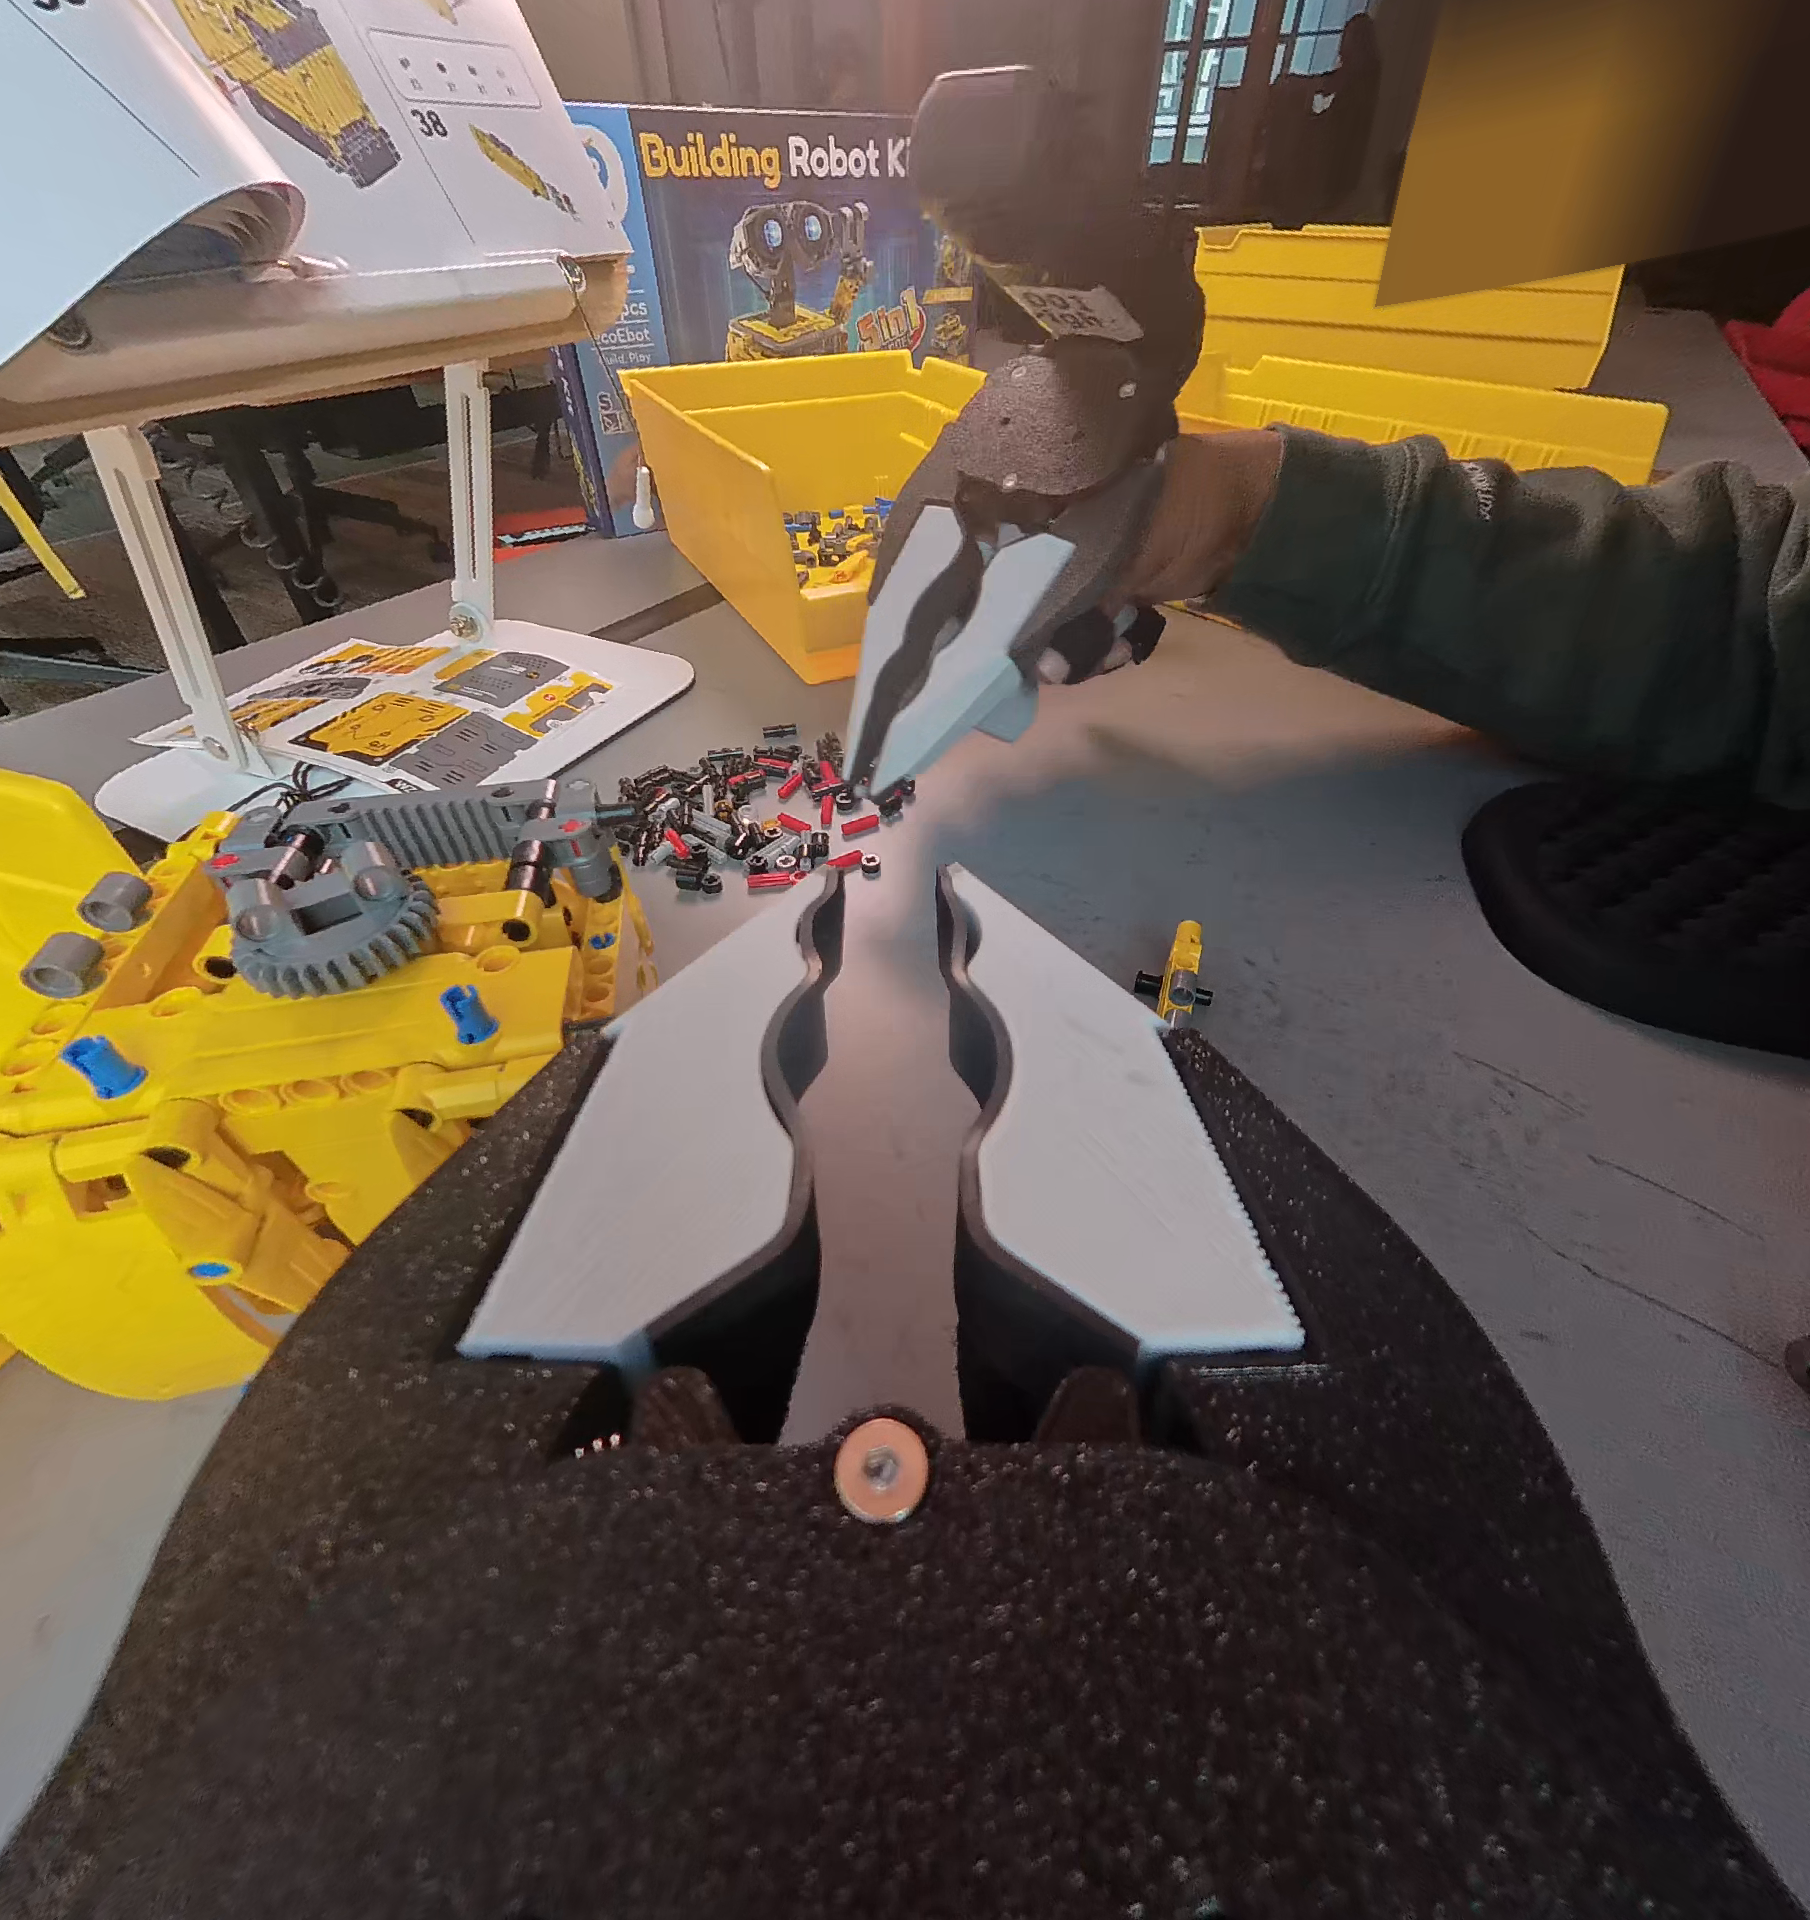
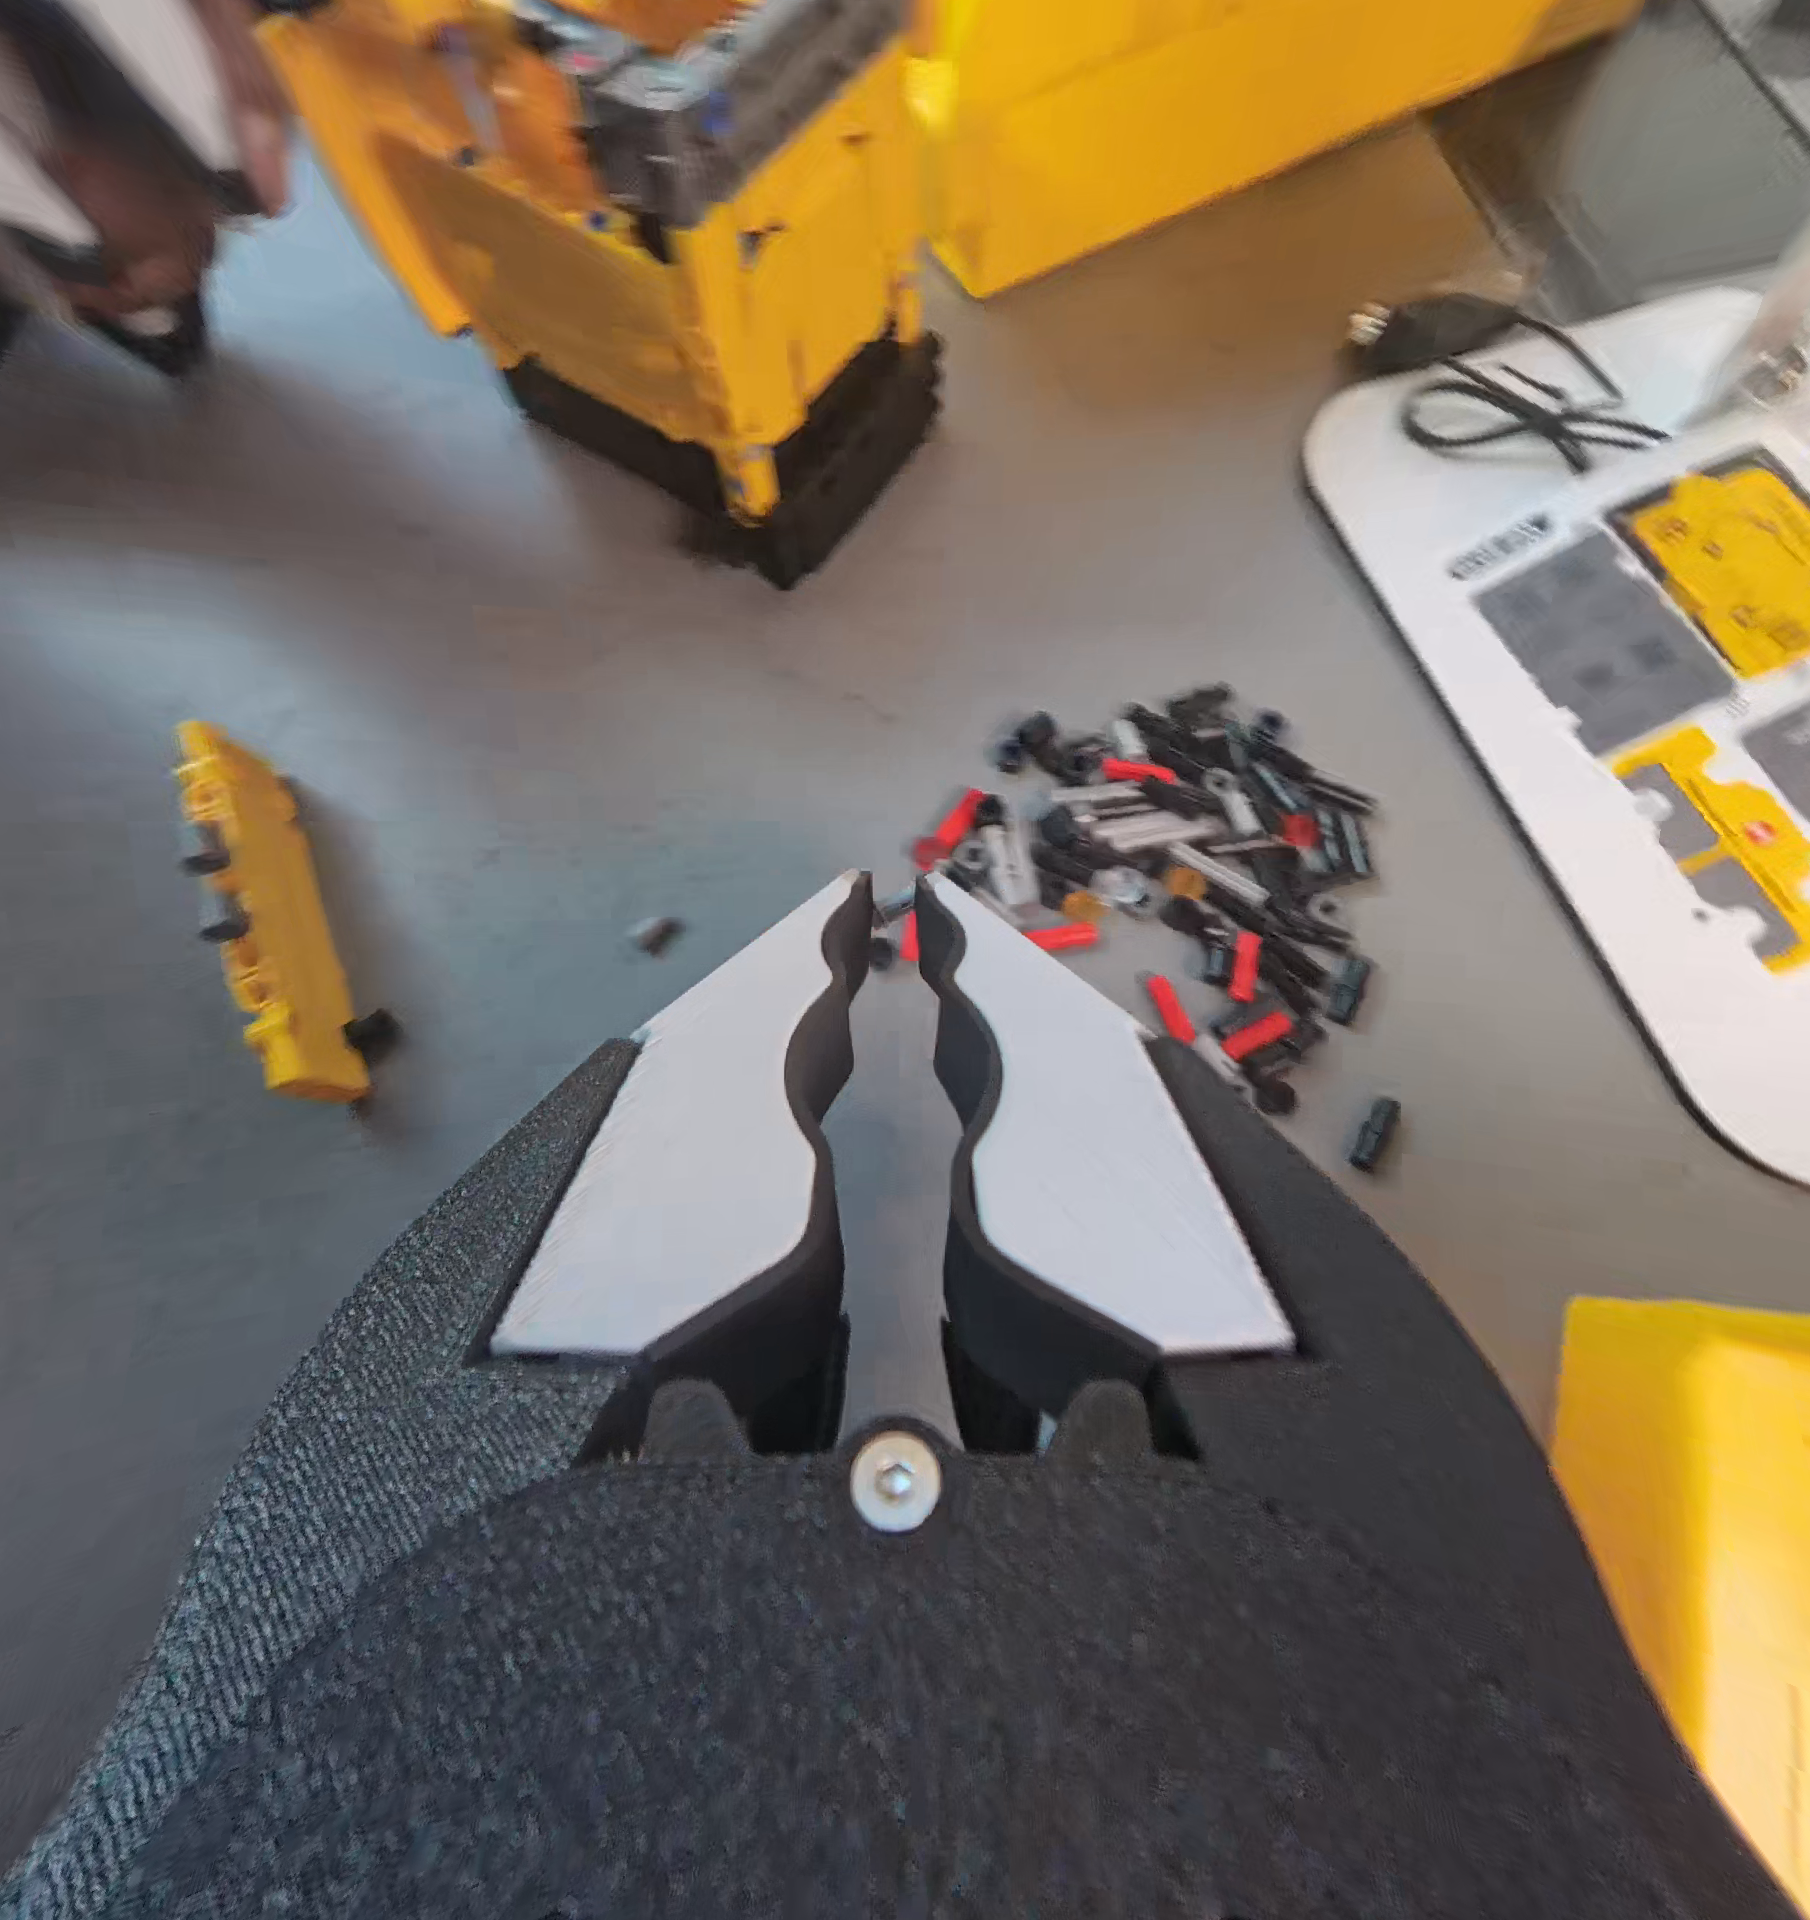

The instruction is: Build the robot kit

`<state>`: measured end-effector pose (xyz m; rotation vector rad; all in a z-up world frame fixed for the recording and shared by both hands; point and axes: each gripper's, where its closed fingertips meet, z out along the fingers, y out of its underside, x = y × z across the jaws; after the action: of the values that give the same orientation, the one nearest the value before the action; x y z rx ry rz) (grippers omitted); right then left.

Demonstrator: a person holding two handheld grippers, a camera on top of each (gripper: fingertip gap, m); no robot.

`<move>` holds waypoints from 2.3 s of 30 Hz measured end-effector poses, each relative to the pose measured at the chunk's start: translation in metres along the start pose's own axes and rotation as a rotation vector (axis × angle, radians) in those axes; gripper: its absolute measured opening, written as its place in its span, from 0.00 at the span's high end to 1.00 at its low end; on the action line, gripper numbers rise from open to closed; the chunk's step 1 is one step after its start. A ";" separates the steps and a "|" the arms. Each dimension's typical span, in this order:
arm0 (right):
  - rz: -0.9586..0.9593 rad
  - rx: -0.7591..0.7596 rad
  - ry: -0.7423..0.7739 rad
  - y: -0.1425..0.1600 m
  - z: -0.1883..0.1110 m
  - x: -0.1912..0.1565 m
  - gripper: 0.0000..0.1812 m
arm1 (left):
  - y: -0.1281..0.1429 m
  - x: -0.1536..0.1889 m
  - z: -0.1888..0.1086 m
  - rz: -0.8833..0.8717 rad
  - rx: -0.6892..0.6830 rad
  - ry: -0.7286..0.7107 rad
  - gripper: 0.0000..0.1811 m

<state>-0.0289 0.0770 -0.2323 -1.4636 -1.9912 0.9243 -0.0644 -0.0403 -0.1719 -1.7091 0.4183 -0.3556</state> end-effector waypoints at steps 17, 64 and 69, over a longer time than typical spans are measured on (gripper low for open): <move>0.018 -0.016 0.104 -0.002 0.016 0.020 0.98 | 0.002 0.002 0.002 0.003 -0.010 0.007 0.91; -0.184 -0.110 -0.123 0.007 0.035 -0.037 0.98 | 0.004 0.001 0.001 0.005 -0.021 0.006 0.91; -0.206 -0.122 -0.202 0.014 0.031 -0.056 0.98 | 0.004 0.000 0.001 0.002 -0.021 0.005 0.91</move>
<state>-0.0261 0.0193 -0.2631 -1.2383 -2.3322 0.9048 -0.0639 -0.0401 -0.1762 -1.7280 0.4292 -0.3551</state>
